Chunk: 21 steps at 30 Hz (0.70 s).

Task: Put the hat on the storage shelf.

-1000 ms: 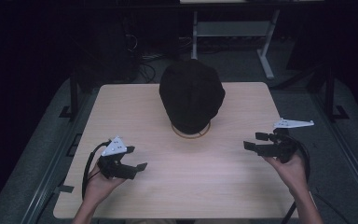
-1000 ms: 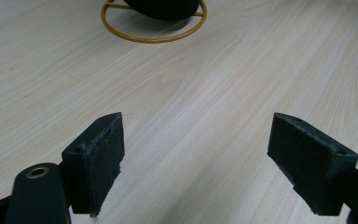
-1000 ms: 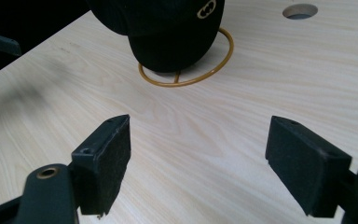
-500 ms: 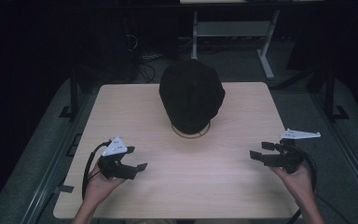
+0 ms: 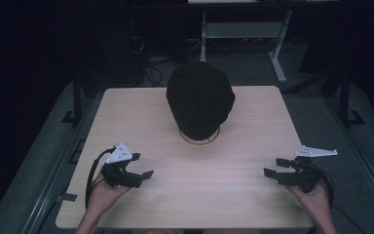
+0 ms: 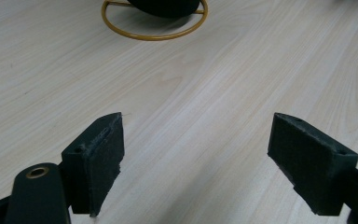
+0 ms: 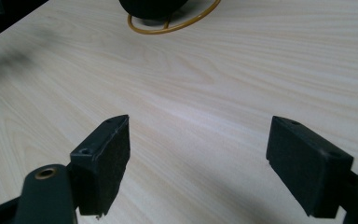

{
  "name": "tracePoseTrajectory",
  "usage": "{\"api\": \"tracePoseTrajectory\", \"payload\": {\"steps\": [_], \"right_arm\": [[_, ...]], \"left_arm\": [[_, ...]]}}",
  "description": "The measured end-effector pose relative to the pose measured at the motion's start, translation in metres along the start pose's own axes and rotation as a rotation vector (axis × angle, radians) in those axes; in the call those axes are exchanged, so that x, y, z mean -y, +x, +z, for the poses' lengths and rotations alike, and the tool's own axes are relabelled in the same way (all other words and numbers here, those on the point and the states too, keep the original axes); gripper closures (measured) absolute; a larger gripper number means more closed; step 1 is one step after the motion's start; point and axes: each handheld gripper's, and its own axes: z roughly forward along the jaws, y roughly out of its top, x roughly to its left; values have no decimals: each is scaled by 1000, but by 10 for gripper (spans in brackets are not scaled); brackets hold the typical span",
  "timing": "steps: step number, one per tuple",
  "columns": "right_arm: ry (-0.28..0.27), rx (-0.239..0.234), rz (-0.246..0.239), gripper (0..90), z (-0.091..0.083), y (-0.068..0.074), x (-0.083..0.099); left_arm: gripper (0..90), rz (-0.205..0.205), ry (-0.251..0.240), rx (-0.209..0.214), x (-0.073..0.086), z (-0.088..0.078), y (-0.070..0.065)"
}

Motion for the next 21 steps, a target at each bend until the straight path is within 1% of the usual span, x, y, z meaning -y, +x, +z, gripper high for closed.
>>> {"api": "tracePoseTrajectory", "payload": {"steps": [4, 7, 12, 19, 21], "right_arm": [[-3, -1, 2, 210, -2, 1, 6], [-7, -7, 18, 210, -3, 0, 12], [-14, 1, 15, 210, -4, 1, 19], [-30, -4, 28, 210, -9, 9, 30], [-40, -14, 22, 209, -10, 12, 34]], "left_arm": [[178, 9, 3, 4, 0, 1, 0], [179, 6, 4, 7, 0, 1, 0], [179, -3, -5, 10, 0, 0, 0], [179, -2, 3, 17, 1, 2, -1], [179, 1, 6, 18, 1, 2, -1]]}}
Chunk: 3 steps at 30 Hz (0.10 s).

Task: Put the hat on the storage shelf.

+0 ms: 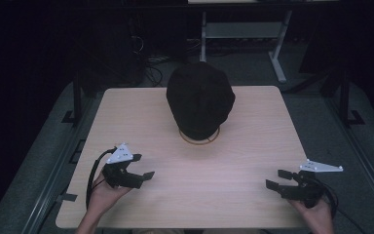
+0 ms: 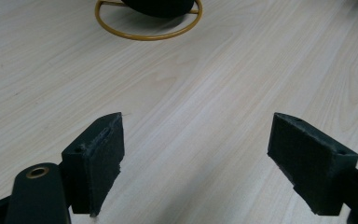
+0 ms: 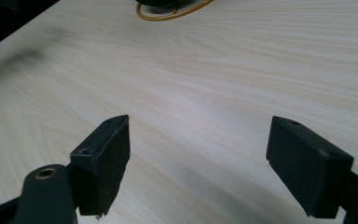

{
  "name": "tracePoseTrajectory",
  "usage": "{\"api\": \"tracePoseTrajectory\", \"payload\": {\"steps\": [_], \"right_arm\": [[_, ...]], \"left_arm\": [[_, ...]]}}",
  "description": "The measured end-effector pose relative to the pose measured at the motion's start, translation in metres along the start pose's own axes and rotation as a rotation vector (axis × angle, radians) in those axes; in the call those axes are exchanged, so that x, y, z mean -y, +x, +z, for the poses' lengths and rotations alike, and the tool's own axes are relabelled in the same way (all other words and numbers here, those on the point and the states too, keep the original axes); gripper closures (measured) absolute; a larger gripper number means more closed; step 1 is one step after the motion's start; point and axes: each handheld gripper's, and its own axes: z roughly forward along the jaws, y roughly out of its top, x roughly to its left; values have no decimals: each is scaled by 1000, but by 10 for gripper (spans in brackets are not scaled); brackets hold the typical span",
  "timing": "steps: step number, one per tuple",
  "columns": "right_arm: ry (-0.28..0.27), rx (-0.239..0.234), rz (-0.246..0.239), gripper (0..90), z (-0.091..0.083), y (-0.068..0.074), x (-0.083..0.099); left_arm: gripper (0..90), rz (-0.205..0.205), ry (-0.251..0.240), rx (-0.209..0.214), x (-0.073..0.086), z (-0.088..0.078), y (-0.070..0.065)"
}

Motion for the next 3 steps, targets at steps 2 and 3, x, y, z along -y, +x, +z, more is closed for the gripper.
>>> {"api": "tracePoseTrajectory", "payload": {"steps": [2, 3], "right_arm": [[2, -3, -9, 206, -1, 4, 3], [2, -5, -14, 206, -1, 6, 4]], "left_arm": [[179, -1, 1, 3, 0, 0, 0], [179, -1, 1, 3, 0, 0, 0]]}}
